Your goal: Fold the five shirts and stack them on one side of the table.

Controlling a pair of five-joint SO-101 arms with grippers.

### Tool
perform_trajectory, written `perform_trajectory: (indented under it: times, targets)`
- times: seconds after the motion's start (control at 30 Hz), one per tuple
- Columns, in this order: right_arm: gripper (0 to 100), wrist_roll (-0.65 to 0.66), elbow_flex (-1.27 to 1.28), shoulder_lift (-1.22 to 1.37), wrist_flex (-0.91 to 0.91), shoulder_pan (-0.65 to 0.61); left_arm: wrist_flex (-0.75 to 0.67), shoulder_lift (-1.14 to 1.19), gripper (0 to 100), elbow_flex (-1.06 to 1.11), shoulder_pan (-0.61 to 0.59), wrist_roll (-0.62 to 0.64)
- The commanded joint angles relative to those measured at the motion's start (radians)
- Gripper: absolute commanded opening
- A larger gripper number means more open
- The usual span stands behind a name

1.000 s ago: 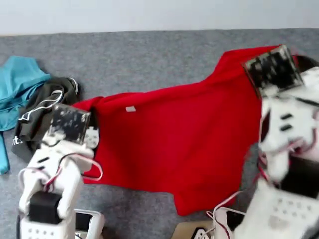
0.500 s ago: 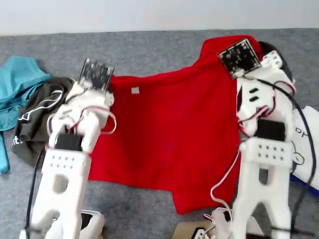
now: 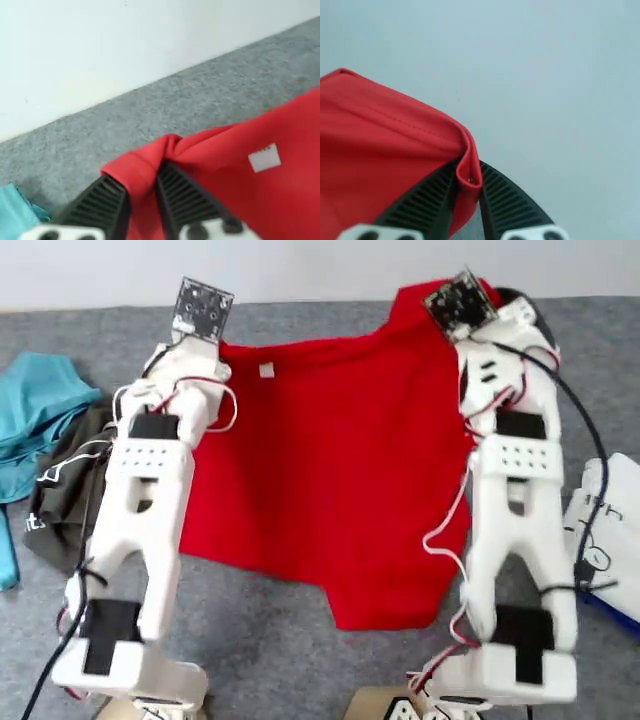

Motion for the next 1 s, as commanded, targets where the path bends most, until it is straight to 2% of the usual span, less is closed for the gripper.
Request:
perform_trajectory:
  times: [0.0,0.27,0.43,0.7,0.83,0.97]
  targets:
    - [1.0,0.008,-0.178,0.081,-0.022,-0.031,-0.021,0.049,0,-0.093,-0.011,-0.006]
    - [1.0,0.011,-0.436,0.348,-0.022,-0.105,-0.026,0.186,0,-0.133,-0.012,-0.006]
    - [1.0,0.064,-0.649,0.533,-0.022,-0.137,-0.025,0.305,0,-0.269,-0.025,-0.002]
    - [1.0,0.077,-1.017,0.780,-0.013,-0.147,-0.018,0.454,0,-0.478,-0.035,-0.002]
    - [1.0,0.146,-1.155,0.868,-0.013,-0.142,0.032,0.474,0,-0.542,-0.031,-0.002]
    - [1.0,0.150,-1.232,0.924,0.004,-0.140,0.095,0.500,0,-0.590,-0.031,-0.002]
